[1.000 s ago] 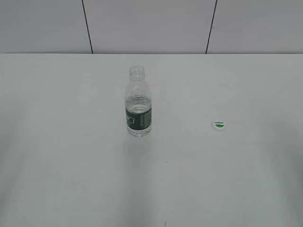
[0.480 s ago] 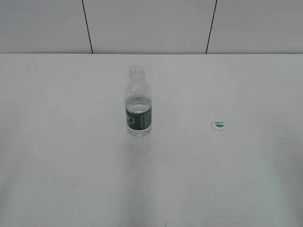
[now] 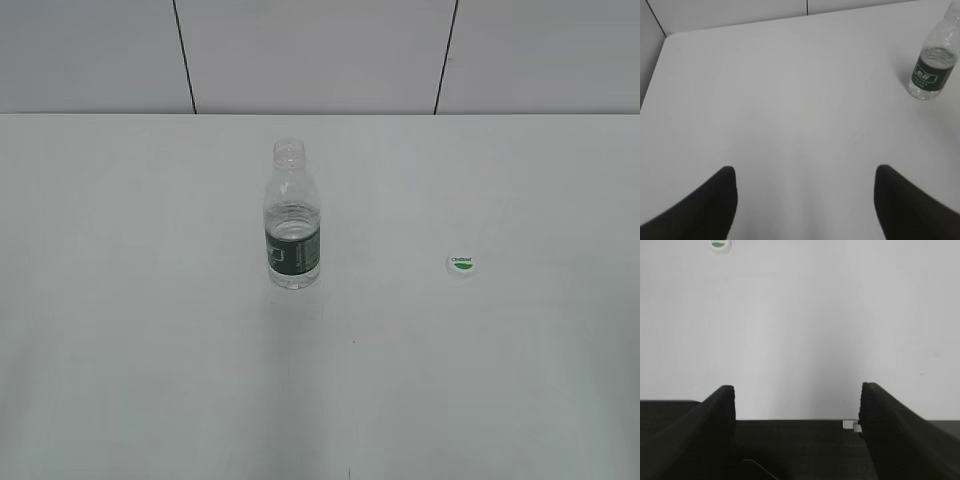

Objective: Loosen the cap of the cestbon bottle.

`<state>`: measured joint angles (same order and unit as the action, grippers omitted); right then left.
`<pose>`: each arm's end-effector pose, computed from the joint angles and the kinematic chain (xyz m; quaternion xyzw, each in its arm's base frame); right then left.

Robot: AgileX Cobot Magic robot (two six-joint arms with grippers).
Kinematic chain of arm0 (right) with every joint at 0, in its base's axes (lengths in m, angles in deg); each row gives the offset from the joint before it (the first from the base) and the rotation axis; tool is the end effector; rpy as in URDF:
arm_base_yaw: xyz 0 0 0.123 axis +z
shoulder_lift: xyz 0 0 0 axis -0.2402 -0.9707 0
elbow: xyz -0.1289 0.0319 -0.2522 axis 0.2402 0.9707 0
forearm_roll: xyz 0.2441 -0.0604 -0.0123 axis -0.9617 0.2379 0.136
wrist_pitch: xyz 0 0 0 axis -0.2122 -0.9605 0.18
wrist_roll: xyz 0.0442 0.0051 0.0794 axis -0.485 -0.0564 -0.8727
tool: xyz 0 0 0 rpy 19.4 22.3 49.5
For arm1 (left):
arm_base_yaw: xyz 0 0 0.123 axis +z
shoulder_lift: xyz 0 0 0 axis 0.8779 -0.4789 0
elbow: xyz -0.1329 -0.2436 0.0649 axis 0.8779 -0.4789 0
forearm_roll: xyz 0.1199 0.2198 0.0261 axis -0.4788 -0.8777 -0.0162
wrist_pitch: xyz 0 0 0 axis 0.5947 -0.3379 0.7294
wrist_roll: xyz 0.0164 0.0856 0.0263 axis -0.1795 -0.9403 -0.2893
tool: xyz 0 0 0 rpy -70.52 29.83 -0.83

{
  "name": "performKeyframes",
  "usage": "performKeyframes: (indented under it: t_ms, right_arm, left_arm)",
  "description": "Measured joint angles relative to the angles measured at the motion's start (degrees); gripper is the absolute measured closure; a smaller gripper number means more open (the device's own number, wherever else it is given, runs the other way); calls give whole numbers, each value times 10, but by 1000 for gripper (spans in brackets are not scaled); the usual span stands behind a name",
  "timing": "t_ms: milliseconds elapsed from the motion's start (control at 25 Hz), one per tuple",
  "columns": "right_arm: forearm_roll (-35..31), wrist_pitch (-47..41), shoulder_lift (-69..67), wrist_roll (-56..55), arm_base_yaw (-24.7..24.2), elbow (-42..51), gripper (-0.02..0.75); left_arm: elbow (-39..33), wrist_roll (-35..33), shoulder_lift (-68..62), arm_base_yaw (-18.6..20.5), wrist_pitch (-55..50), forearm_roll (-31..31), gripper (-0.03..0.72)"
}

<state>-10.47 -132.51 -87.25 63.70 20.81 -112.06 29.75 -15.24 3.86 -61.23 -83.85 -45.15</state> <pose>0.0391 0.0047 0.2734 -0.0803 0.9206 0.0129 0.3821 -0.0051 -0.0024 0.2900 0.0452 0.8451 0.0147 0.5324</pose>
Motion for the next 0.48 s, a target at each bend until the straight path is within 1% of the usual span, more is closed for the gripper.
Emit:
performKeyframes:
  t_ms: [200, 480]
  right_arm:
    - [4, 0, 78, 0, 0, 1, 148]
    - [5, -1, 173, 0, 0, 3, 148]
  left_arm:
    - [0, 0, 19, 0, -1, 0, 202]
    - [0, 0, 19, 0, -1, 0, 210]
